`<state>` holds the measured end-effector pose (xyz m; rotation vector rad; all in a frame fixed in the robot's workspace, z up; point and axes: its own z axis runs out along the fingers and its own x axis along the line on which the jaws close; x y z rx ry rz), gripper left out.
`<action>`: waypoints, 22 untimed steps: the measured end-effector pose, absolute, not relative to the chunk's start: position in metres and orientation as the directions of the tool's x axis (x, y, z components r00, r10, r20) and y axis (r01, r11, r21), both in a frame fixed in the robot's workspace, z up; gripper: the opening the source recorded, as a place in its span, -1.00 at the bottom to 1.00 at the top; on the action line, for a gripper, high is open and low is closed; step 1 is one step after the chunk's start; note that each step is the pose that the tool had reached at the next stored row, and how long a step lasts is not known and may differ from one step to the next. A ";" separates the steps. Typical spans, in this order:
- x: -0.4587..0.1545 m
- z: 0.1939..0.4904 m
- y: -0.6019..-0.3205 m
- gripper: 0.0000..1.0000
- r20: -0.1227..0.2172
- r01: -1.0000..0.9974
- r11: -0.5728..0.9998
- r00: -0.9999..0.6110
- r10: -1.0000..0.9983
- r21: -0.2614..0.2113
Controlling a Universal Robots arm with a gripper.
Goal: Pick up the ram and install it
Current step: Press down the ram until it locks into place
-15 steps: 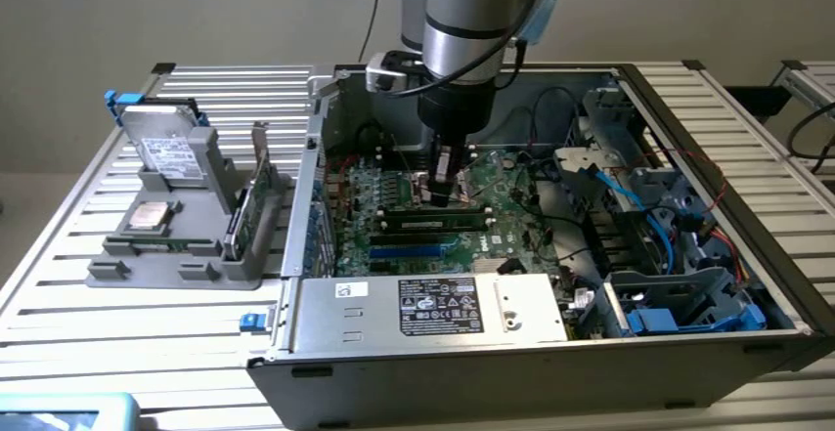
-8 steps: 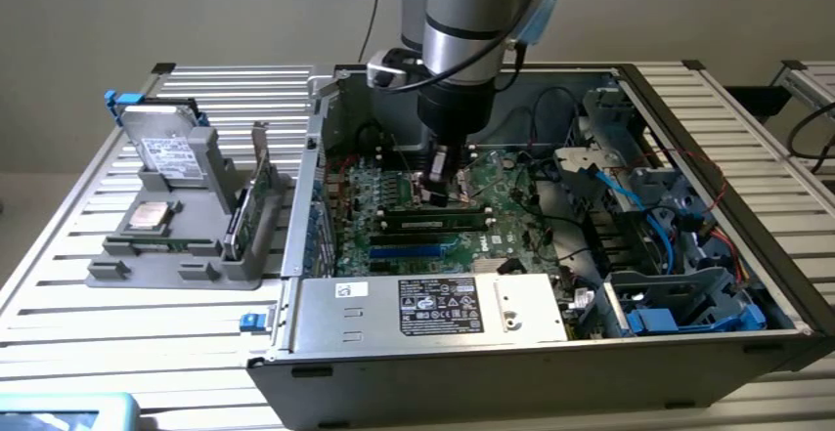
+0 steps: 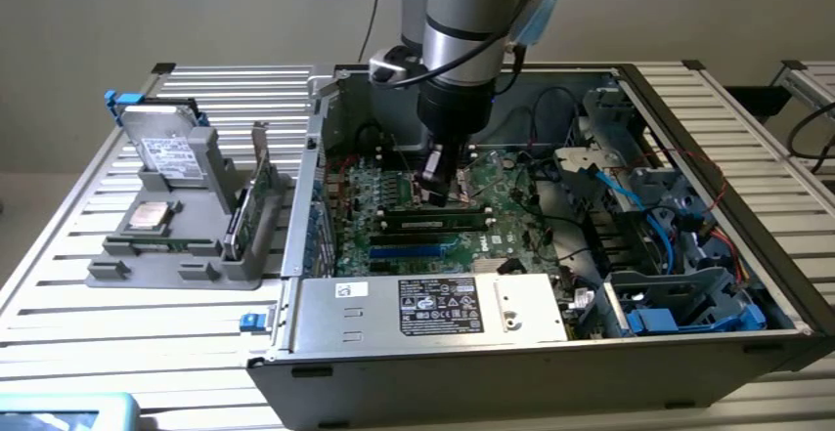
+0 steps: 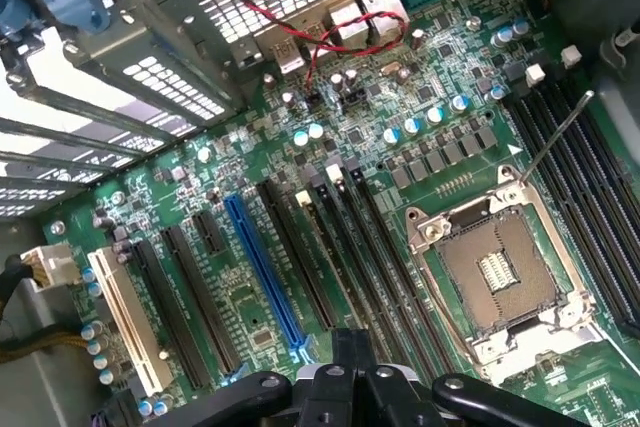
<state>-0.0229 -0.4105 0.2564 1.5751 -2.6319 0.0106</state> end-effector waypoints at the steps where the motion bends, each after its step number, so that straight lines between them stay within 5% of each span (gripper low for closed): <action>1: -0.023 0.256 -0.411 -0.79 0.067 -0.874 0.485 -0.482 -0.874 0.032; 22: -0.023 0.256 -0.411 -0.79 0.031 -0.751 0.660 -0.661 -0.750 -0.022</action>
